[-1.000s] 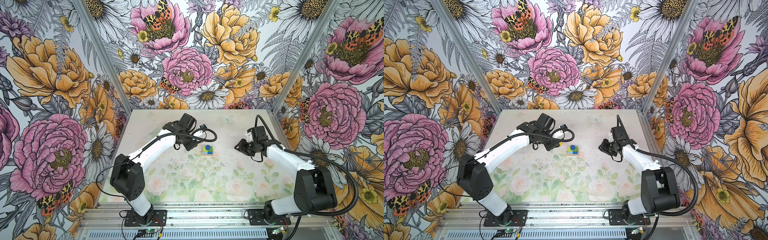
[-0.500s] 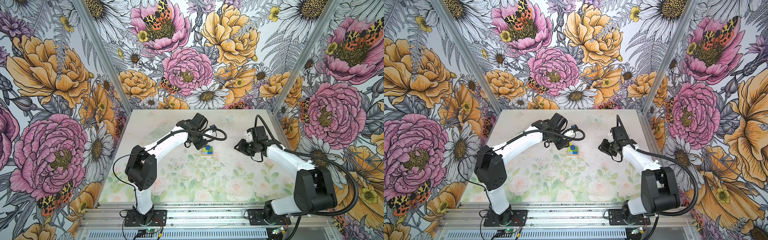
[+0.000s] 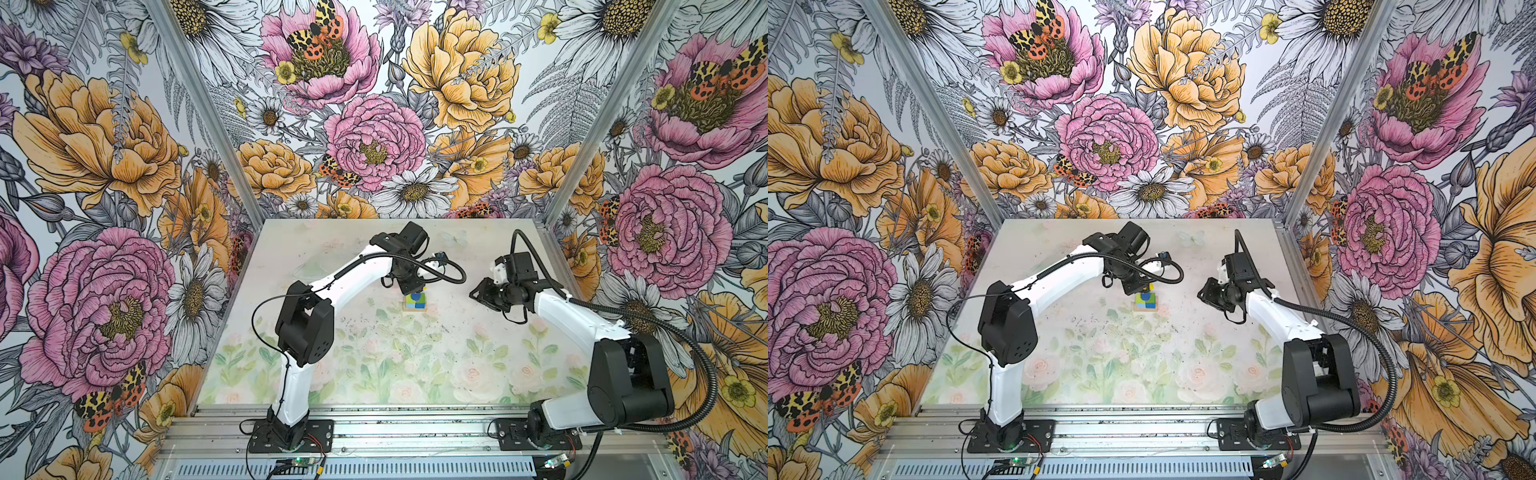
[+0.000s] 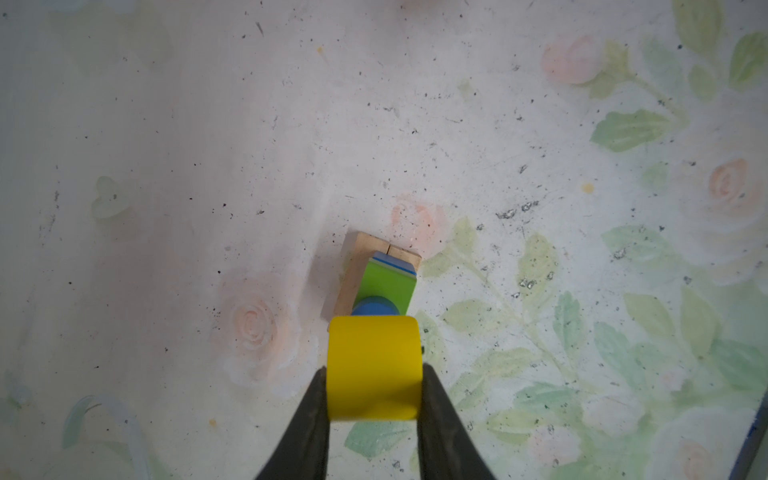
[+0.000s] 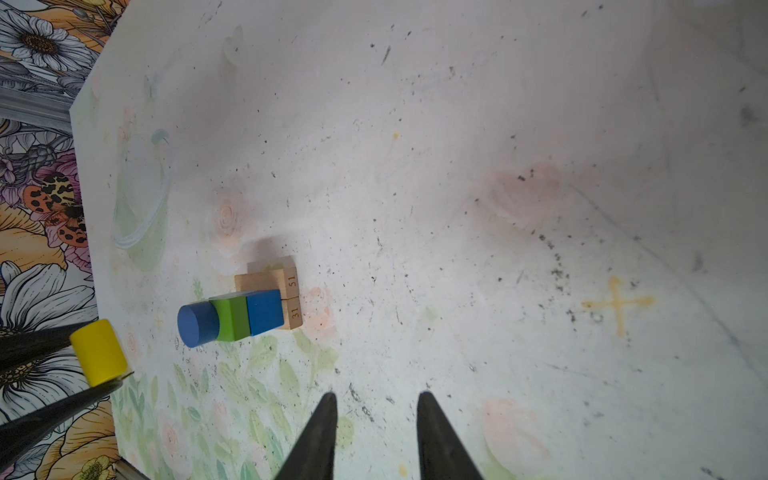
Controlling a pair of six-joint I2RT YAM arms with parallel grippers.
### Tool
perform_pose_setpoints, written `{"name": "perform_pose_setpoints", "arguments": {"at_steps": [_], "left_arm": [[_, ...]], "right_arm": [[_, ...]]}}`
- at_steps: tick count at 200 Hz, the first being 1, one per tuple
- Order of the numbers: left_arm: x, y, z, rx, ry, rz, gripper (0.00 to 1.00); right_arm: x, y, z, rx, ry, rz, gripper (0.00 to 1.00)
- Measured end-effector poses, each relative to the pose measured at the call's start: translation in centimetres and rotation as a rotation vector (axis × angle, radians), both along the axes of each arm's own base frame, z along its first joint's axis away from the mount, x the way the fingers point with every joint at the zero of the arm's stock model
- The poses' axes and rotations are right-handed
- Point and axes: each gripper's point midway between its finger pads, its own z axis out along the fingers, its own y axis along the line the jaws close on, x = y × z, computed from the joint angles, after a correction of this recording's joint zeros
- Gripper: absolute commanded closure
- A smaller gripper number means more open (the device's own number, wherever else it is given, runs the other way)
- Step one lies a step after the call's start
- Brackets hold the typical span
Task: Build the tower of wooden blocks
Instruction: 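Lift the yellow cylinder with the left gripper and carry it over the stack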
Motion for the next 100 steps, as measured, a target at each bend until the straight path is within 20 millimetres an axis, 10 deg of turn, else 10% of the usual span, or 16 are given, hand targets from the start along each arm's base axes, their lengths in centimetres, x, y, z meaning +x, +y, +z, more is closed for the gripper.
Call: {"name": "perform_pose_setpoints", "arguments": {"at_steps": [100], "left_arm": [[-0.2, 0.5, -2.3, 0.079, 0.021, -0.087, 1.00]], "right_arm": [[0.0, 0.1, -0.4, 0.005, 0.013, 0.003, 0.66]]}}
